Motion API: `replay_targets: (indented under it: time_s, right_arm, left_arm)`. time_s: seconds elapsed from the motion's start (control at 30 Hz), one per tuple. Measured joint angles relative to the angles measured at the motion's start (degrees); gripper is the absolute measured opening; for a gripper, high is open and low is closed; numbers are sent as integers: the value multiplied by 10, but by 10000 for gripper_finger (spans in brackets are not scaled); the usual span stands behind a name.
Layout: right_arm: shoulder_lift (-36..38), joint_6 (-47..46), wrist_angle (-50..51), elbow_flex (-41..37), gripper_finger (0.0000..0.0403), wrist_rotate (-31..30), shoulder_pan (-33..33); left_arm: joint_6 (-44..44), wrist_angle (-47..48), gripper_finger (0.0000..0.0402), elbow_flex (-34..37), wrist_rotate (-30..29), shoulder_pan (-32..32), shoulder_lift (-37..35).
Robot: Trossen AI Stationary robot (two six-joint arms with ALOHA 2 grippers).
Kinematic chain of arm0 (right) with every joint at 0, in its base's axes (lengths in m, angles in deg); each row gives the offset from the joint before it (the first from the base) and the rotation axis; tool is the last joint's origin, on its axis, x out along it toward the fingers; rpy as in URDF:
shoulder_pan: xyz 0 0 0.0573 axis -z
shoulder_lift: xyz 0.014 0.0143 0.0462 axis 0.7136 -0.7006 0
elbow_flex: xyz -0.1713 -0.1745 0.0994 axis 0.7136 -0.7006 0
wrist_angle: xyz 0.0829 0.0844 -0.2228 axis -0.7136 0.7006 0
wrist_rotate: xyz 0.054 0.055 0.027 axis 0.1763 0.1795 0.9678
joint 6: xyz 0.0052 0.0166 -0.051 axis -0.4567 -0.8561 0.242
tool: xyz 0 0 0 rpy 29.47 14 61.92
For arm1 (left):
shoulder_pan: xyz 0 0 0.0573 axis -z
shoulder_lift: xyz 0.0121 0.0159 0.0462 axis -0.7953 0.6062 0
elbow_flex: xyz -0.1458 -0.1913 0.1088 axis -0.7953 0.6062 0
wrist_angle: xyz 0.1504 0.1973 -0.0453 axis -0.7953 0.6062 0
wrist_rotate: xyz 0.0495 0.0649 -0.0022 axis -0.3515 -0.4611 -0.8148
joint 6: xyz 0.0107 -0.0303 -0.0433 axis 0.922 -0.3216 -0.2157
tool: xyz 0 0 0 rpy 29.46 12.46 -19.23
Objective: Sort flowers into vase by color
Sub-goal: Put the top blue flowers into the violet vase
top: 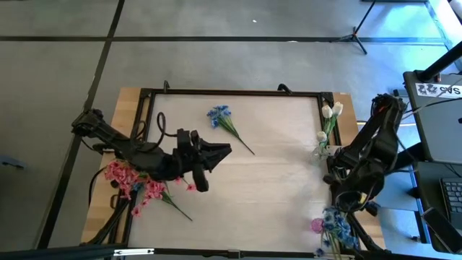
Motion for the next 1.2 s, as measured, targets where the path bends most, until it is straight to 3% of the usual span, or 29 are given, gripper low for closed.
replay_targets:
  time_s: [0.23, 0.43, 0.63, 1.0, 1.2]
  right_arm:
    - [0, -33, 150, 117, 211, -115, 0]
    - [0, -34, 161, 198, 211, -286, 1]
    - [0, -62, 163, 242, 211, -438, 1]
    - [-2, -147, 163, 265, 262, -547, 1]
    - [-15, -154, 163, 265, 299, -589, 1]
  left_arm:
    - [33, 6, 69, 0, -1, -44, 40]
    - [-26, 9, 69, 0, 57, -119, 75]
    - [-56, 43, 69, 0, 70, -192, 76]
    - [-222, 245, 74, 0, 95, -307, 76]
    - [-304, 335, 136, 0, 142, -354, 90]
